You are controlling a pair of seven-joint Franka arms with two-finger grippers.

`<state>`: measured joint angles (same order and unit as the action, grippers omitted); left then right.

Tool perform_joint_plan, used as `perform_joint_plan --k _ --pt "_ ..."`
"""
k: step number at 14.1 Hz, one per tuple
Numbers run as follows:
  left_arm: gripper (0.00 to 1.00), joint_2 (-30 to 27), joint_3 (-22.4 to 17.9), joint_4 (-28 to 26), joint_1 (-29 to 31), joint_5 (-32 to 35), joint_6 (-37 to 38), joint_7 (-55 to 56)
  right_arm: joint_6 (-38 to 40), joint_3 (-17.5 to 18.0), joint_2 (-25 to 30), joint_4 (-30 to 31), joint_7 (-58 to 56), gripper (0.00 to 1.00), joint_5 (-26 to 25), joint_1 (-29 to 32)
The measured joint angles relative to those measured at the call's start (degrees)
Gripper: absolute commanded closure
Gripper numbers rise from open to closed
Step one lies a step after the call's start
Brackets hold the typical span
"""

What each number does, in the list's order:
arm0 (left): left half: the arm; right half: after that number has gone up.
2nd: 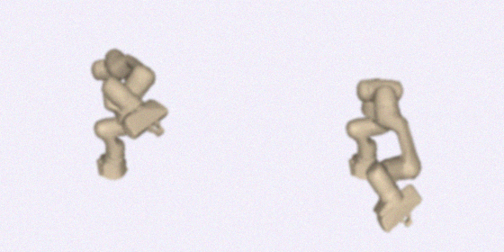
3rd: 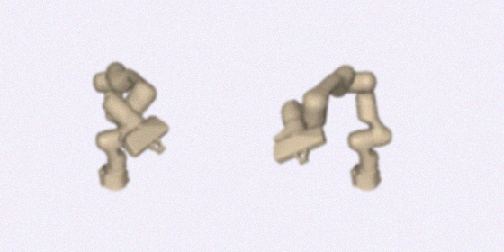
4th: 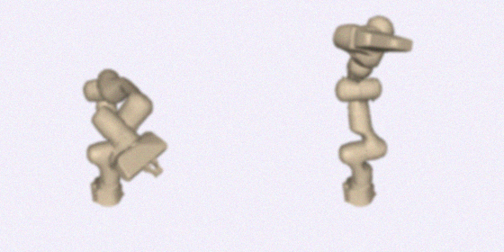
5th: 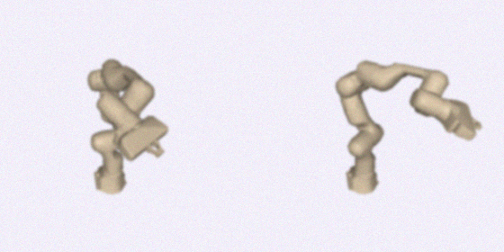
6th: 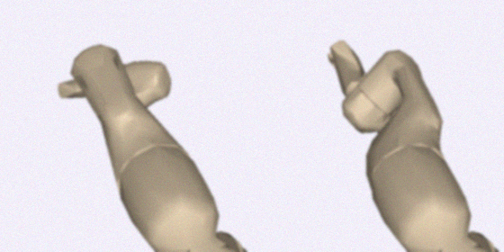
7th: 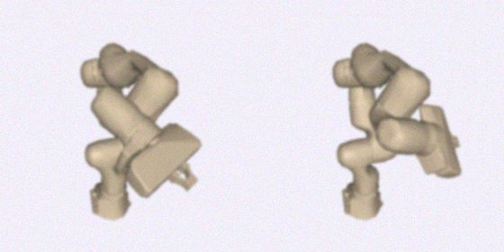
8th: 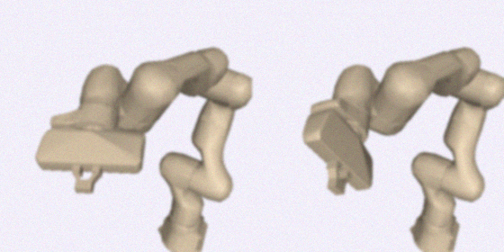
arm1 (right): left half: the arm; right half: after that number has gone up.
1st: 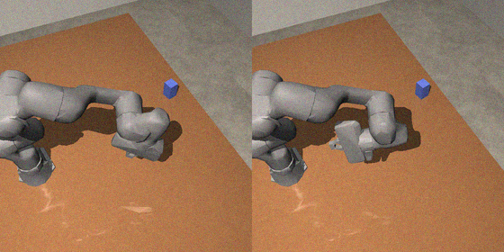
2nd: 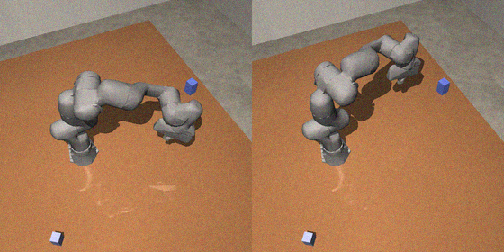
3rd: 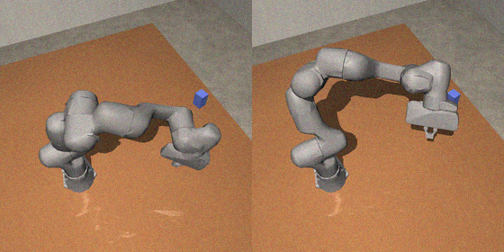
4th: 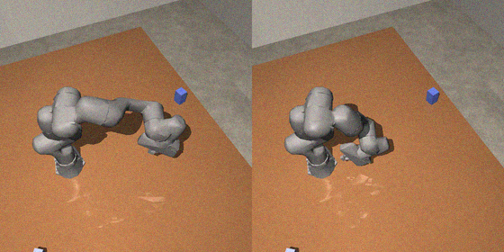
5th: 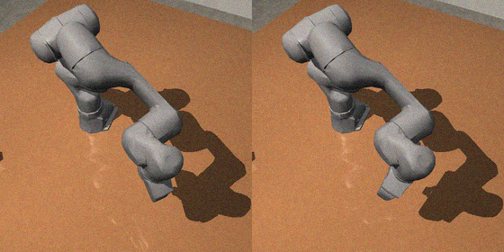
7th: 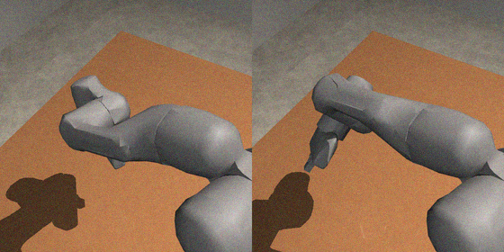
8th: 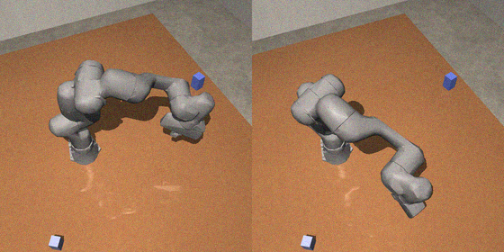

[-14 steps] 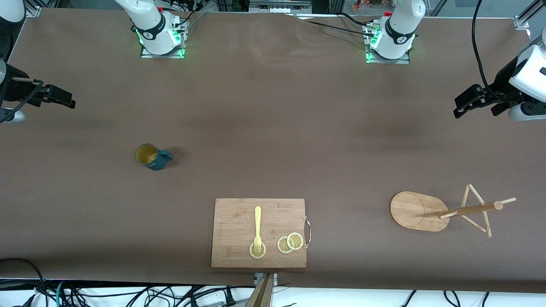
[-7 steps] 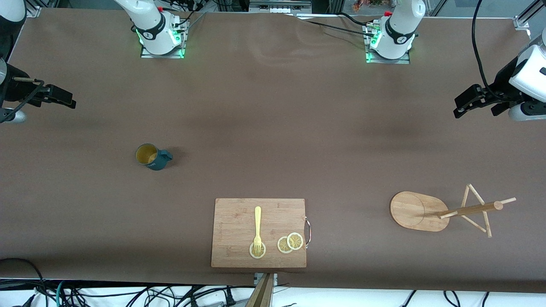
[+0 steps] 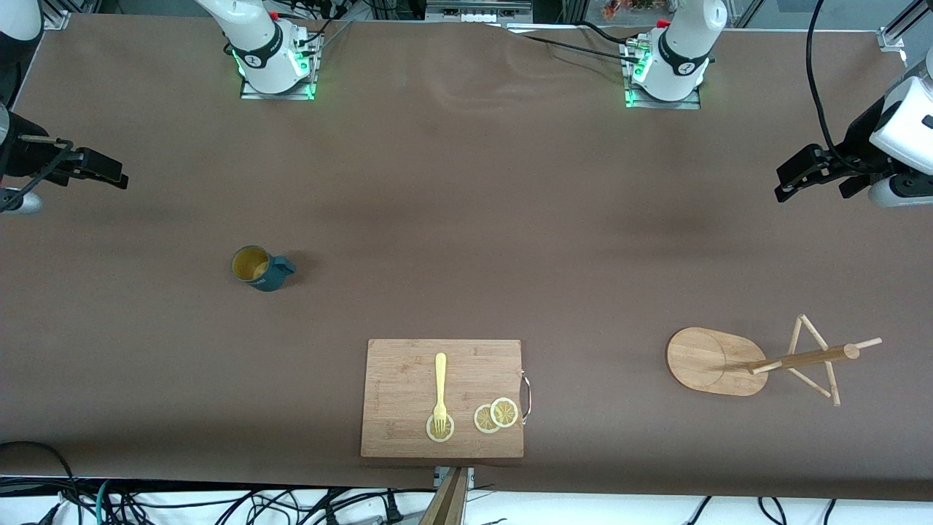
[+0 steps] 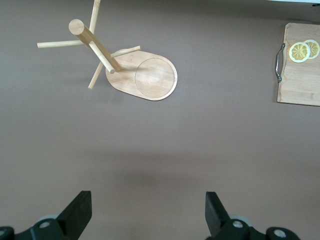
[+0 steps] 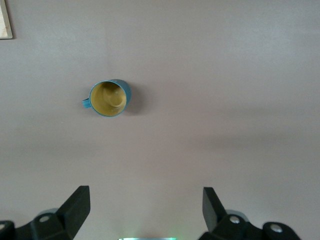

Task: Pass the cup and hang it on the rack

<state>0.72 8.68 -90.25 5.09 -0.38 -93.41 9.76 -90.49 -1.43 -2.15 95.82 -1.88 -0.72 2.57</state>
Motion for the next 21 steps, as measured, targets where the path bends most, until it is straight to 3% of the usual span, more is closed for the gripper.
perform_joint_plan --k 8,16,21 --pt "0.00 0.0 -0.1 0.0 0.0 0.0 0.0 0.0 -3.9 0.2 -6.0 1.2 -7.7 0.01 0.0 -0.1" --pt "0.00 0.0 -0.3 0.0 0.0 0.0 0.0 0.0 -33.3 0.7 -9.0 19.2 -8.8 0.01 0.0 -0.3" --pt "0.00 0.0 -0.3 0.0 0.0 0.0 0.0 0.0 -42.4 2.0 -16.9 20.6 -8.8 0.03 0.0 -1.9"
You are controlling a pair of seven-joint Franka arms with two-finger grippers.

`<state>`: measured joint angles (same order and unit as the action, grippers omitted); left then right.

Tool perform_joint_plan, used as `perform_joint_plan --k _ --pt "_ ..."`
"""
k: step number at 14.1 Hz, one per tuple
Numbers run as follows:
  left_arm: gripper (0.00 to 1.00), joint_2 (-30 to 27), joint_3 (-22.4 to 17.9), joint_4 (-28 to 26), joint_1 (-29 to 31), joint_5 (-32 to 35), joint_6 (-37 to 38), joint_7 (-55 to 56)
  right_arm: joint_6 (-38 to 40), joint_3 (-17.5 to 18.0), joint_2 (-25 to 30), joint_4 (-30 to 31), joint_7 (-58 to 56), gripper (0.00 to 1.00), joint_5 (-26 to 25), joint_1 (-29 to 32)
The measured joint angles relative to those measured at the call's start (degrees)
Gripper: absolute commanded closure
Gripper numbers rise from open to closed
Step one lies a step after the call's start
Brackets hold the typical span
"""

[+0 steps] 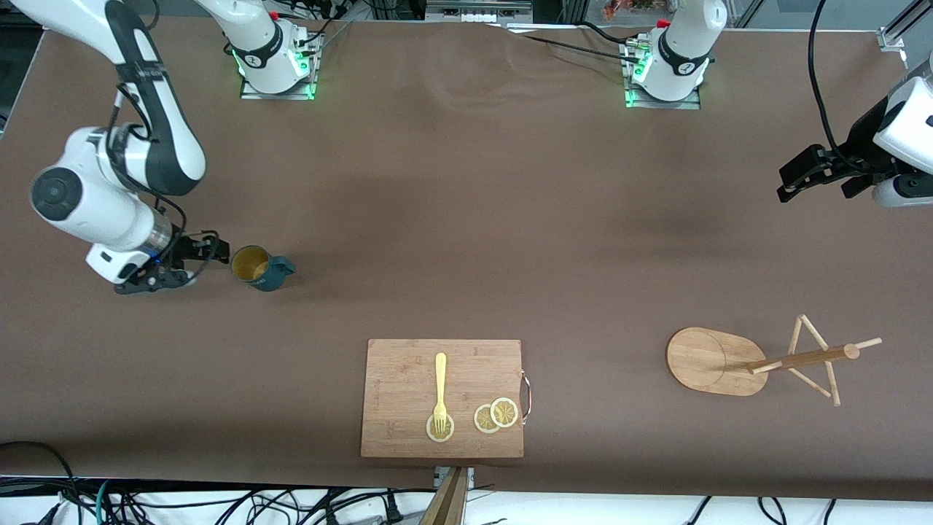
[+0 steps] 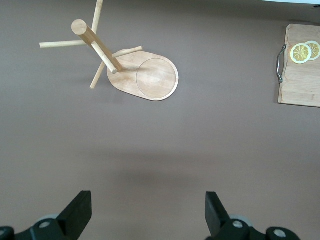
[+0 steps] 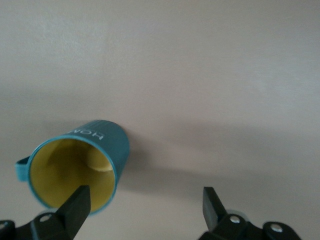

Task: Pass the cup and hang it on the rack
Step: 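Reach the right gripper down to the teal mug rim and grasp it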

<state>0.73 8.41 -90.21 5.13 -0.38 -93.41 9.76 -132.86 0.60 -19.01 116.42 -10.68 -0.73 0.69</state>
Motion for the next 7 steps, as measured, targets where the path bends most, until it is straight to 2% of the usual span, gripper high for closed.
perform_joint_plan --k 1,2,3,4,5,7 --pt "0.00 0.0 0.0 0.0 0.0 0.0 0.0 0.0 -0.9 0.1 -1.1 -0.1 0.0 0.18 0.0 -0.4" --pt "0.00 0.0 0.0 0.0 0.0 0.0 0.0 0.0 -2.1 0.1 -2.0 -0.1 0.0 0.52 0.0 -0.8" --pt "0.00 0.0 0.0 0.0 0.0 0.0 0.0 0.0 -3.1 0.1 -2.8 -0.1 0.0 0.76 0.0 -1.1" --pt "0.00 0.0 0.0 0.0 0.0 0.0 0.0 0.0 -3.5 0.2 -3.5 -0.1 0.0 0.92 0.0 -1.3" --pt "0.00 0.0 0.0 0.0 0.0 0.0 0.0 0.0 -3.7 0.2 -4.0 -0.1 0.0 1.00 0.0 -1.4" --pt "0.00 0.0 0.0 0.0 0.0 0.0 0.0 0.0 -3.7 0.2 -4.6 -0.1 -0.3 1.00 0.0 -1.6"
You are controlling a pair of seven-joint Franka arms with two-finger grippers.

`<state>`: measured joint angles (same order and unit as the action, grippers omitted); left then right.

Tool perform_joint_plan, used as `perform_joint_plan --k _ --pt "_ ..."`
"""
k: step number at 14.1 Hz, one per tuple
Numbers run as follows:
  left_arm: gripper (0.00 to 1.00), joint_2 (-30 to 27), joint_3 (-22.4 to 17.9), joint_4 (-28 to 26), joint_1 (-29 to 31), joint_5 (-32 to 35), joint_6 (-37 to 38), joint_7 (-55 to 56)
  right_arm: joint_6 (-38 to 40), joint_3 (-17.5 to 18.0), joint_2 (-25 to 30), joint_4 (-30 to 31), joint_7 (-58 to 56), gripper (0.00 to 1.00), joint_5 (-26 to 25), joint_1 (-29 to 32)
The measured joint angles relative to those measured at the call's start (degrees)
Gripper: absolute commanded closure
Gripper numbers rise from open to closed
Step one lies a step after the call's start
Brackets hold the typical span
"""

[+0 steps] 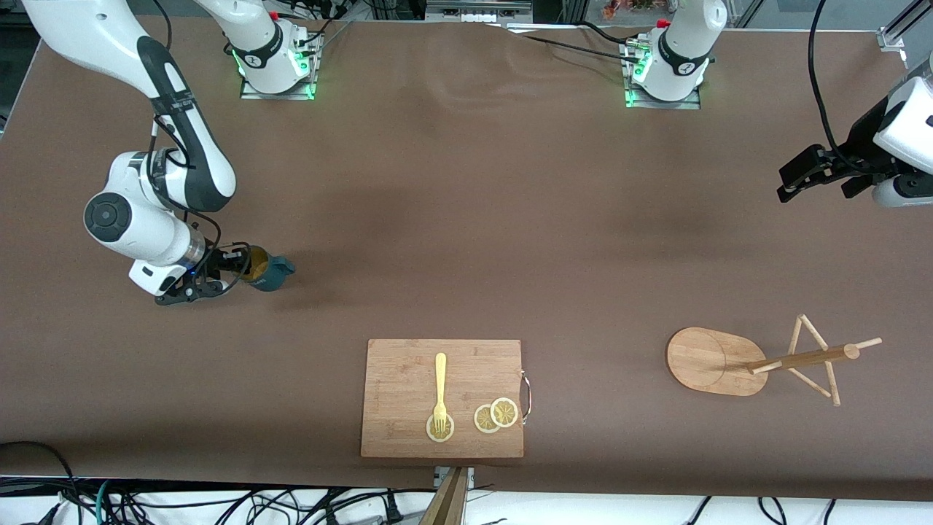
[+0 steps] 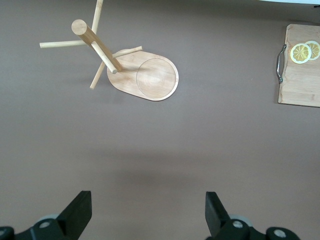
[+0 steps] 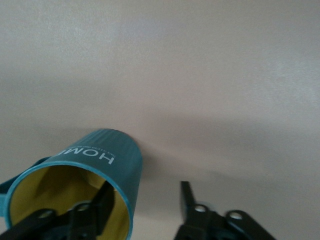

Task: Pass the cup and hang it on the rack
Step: 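Reach the right gripper down to the teal mug rim and grasp it, then carry the teal mug with the right gripper toward the table middle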

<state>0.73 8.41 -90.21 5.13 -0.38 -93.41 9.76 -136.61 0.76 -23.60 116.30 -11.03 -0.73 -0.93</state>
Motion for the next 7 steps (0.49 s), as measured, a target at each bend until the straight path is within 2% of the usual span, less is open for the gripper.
perform_joint_plan --k 7 --pt "0.00 0.0 0.1 0.0 0.0 0.0 -0.3 0.0 -0.1 0.2 0.1 -1.1 -0.6 1.00 0.0 -0.2"
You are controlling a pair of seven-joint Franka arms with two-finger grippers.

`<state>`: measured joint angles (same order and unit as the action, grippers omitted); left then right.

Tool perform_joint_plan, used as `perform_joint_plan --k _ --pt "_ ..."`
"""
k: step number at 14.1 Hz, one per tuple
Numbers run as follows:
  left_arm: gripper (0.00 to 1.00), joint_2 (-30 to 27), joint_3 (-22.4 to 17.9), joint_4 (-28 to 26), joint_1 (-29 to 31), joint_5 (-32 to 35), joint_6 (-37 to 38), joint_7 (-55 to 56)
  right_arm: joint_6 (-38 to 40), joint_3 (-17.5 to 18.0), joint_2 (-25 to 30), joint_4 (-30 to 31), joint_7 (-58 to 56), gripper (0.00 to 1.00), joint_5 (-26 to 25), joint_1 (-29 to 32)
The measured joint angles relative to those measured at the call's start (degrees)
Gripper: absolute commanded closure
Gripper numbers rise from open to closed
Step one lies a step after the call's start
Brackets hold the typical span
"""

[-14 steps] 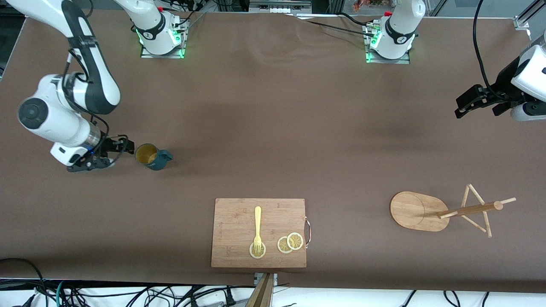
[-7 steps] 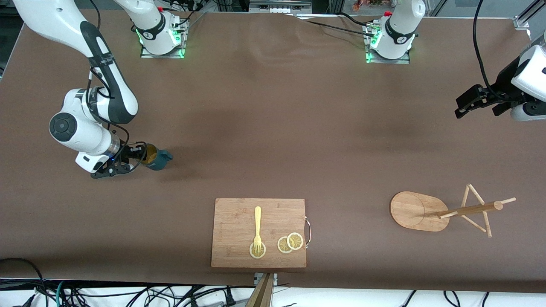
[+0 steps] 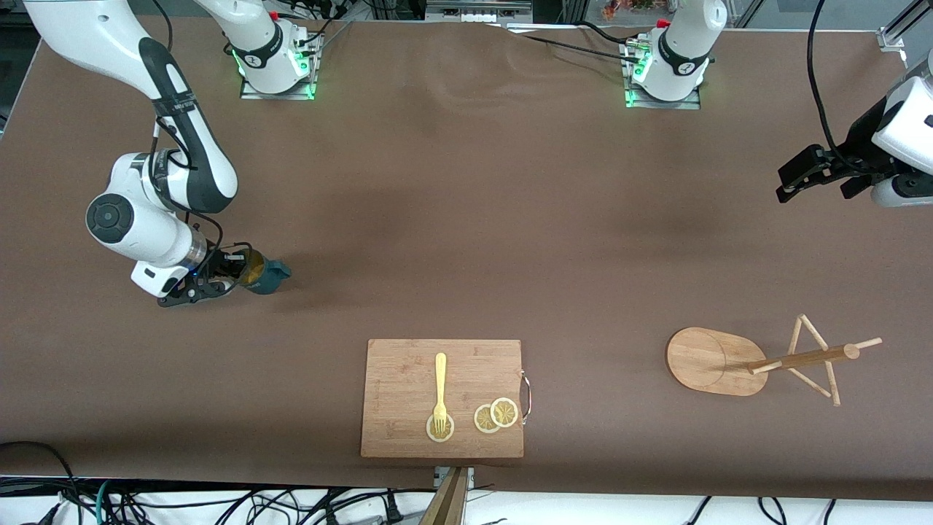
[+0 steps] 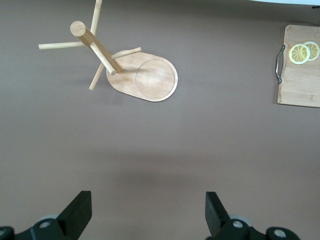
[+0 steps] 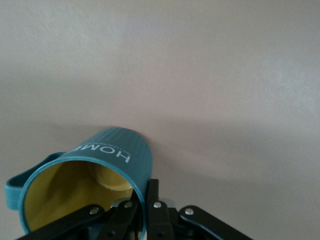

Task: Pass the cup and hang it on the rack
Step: 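Carry the teal mug with the right gripper toward the table middle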

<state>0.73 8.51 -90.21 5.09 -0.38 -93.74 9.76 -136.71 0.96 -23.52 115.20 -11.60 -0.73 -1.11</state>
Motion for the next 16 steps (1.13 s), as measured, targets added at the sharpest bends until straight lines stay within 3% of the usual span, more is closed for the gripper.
perform_joint_plan --k 2,7,12,16 --pt "0.00 0.0 -0.1 0.0 0.0 0.0 -0.1 0.0 1.9 0.6 0.2 -2.1 0.1 1.00 0.0 0.0" --pt "0.00 0.0 -0.1 0.0 0.0 0.0 -0.2 0.0 18.4 6.8 0.9 -13.9 11.4 1.00 0.1 -1.5" --pt "0.00 0.0 -0.6 0.1 0.3 0.0 -0.4 0.0 22.0 9.2 -0.3 -20.6 34.0 1.00 0.4 -13.5" --pt "0.00 0.7 -0.4 0.7 0.1 0.0 -0.2 -0.1 21.6 9.3 -7.9 -29.5 47.6 1.00 3.4 -23.1"
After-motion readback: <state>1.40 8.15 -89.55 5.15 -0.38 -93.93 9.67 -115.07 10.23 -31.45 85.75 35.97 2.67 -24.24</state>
